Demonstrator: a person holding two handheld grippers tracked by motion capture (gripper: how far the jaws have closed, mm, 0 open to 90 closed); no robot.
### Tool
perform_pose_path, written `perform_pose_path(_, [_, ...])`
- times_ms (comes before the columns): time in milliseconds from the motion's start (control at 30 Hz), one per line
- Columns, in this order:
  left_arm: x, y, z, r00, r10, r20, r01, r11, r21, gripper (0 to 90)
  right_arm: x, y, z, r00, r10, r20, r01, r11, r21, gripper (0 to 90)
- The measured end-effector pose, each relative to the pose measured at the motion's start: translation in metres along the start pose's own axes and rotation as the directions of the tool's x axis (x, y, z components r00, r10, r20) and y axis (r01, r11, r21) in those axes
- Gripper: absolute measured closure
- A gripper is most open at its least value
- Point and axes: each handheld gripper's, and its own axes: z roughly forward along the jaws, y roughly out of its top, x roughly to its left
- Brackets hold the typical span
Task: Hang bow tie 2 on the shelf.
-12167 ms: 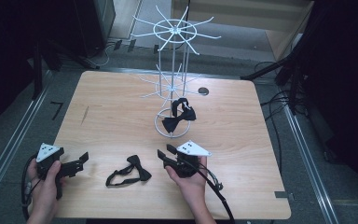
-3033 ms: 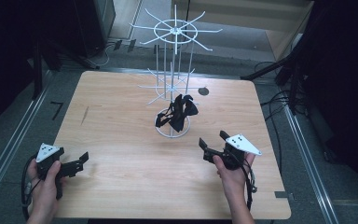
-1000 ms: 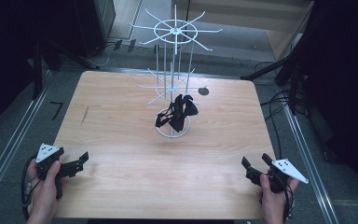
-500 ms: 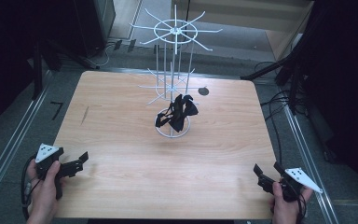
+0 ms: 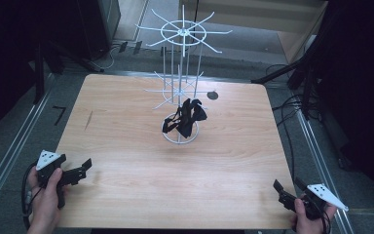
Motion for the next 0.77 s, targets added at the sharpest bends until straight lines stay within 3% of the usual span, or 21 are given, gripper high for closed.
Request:
perform_pose_path(233, [0.000, 0.000, -0.001, 1.0000, 0.003, 0.001, -0.003, 1.0000, 0.003, 1.5, -0.002, -0.001, 0.005, 0.9998, -0.008, 0.019, 0.007, 0.999, 0.032, 13.5])
perform_pose_path(600, [0.000, -0.003, -0.004, 1.0000, -0.003, 0.002, 0.003, 1.0000, 0.001, 1.5, -0.002, 0.000, 0.008, 0.9999, 0.002, 0.017, -0.003, 0.999, 0.039, 13.5])
perform_pose_path(767, [0.003, -0.003, -0.004, 0.9998, -0.015, 0.010, 0.015, 0.9999, 0.001, 1.5, 0.003, 0.000, 0.010, 0.9991, -0.020, 0.038, 0.019, 0.999, 0.030, 13.5])
